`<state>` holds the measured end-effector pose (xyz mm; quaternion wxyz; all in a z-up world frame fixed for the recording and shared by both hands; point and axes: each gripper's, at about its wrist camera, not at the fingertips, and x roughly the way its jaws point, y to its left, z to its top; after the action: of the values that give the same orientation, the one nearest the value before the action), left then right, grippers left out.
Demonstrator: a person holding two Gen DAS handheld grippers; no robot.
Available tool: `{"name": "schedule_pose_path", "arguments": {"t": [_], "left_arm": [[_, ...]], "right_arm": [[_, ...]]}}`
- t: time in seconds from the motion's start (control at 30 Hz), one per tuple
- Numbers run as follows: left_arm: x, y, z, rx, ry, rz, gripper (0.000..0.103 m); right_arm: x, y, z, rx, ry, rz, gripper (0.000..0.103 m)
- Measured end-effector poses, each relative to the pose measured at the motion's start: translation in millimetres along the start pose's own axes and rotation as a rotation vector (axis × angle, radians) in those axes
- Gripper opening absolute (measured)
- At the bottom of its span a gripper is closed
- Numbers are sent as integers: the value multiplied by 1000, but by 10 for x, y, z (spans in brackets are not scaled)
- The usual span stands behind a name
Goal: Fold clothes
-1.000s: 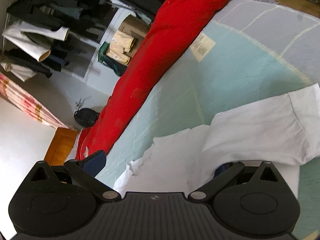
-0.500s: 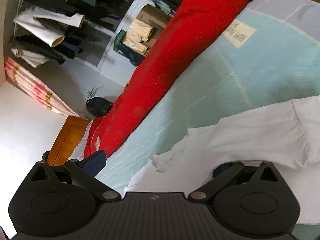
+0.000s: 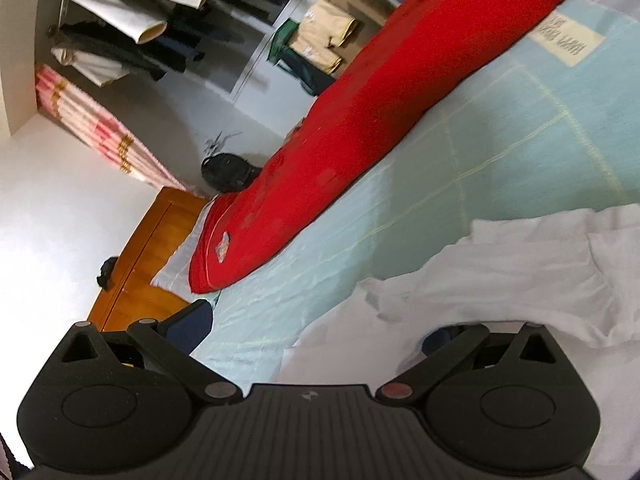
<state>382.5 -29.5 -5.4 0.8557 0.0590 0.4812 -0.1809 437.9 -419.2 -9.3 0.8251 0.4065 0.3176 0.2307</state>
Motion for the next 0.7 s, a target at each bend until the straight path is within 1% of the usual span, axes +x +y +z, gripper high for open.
{"name": "schedule_pose_path", "arguments": {"t": [0.2,0.43,0.6,0.7], "left_arm": [[-46,127,-69,-21,6,7,87],[-83,239,-137,-38,10,15,87],[-106,314,-184,-49,12,20,87],[-120,359,-213,-56,14,23,87]], "right_arm": [[237,165,-73,-37,53,24,103],[486,263,-208,-88,137,-2,103],[672,322,-343,-147,213,-46,103],[795,358,-448,-200,271,-93,103]]}}
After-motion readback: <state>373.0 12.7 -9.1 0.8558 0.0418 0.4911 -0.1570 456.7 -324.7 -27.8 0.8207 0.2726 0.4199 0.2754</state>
